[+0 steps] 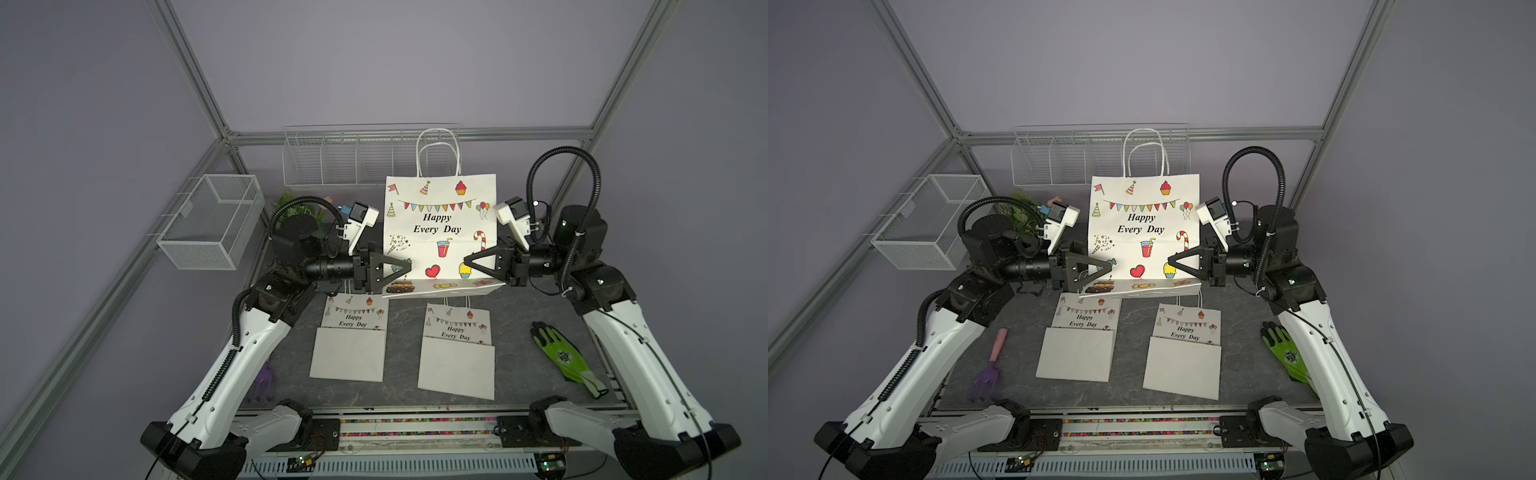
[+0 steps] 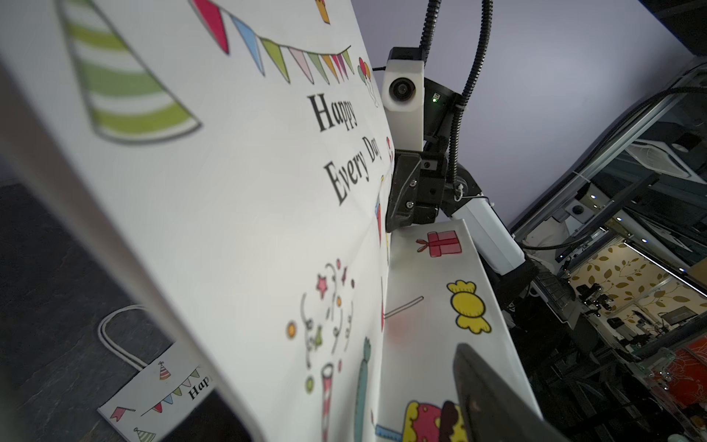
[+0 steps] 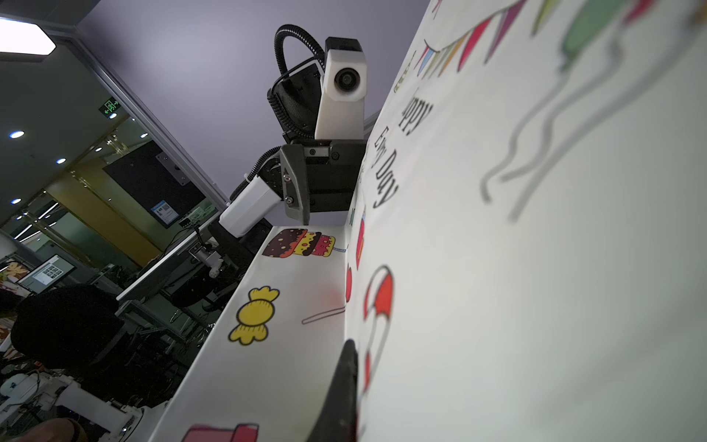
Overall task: Put away the paper bag
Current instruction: Press the paper bag.
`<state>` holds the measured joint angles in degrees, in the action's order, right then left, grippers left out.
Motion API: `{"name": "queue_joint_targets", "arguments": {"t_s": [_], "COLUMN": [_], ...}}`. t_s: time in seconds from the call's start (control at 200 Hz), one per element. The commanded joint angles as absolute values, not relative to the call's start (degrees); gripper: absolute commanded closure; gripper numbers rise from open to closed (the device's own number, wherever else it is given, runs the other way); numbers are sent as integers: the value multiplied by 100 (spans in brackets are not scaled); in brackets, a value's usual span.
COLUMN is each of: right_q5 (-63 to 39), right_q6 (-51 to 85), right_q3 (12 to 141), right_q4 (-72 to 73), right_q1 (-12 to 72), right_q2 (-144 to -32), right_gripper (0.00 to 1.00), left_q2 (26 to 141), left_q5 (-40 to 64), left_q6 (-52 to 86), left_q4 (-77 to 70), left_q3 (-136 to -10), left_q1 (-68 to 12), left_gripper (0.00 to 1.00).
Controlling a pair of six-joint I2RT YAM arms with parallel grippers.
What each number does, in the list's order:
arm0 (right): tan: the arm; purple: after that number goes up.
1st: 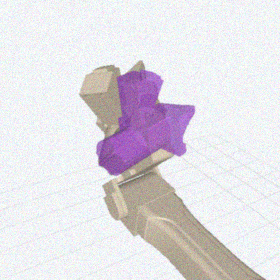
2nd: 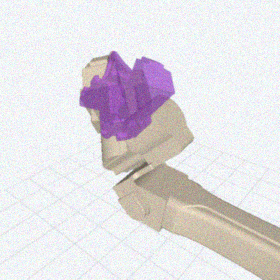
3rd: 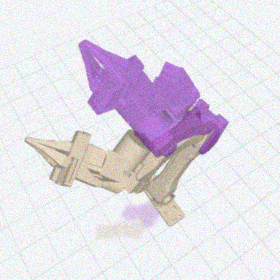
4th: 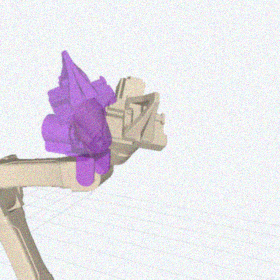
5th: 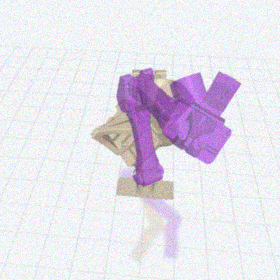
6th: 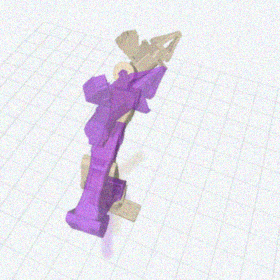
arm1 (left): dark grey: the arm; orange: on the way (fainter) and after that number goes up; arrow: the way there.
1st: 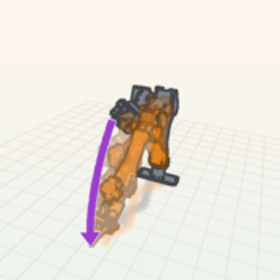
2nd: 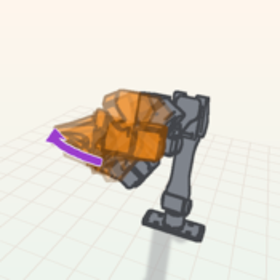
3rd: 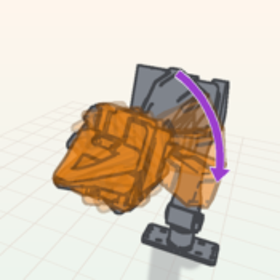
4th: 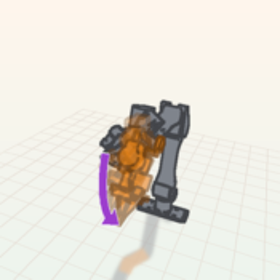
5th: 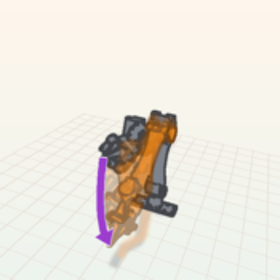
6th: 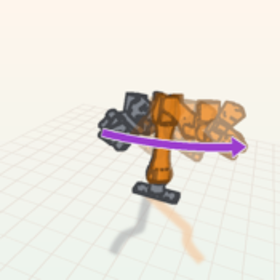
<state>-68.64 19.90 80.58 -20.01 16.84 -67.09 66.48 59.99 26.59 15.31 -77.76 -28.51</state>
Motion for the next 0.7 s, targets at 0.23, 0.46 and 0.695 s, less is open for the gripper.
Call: {"name": "queue_joint_targets", "arguments": {"t_s": [0.23,0.46,0.695], "right_q5": [-6864,-6835,-7131], "right_q6": [2112,1940,2897], "right_q3": [8008,8064,7723], "right_q4": [-1617,-1833,-516], "right_q1": [1794,1628,1418], "right_q2": [-6671,-6599,-6308], "right_gripper": [93,47,11], "left_q2": [6647,6473,6494], "left_q5": [5953,5727,5819], "left_q6": [2964,2787,2819], "left_q4": [991,1253,1484], "left_q3": [-7744,-7788,-7869], "left_q1": [-2980,-2980,-2693], "left_gripper": [75,100,100]}}
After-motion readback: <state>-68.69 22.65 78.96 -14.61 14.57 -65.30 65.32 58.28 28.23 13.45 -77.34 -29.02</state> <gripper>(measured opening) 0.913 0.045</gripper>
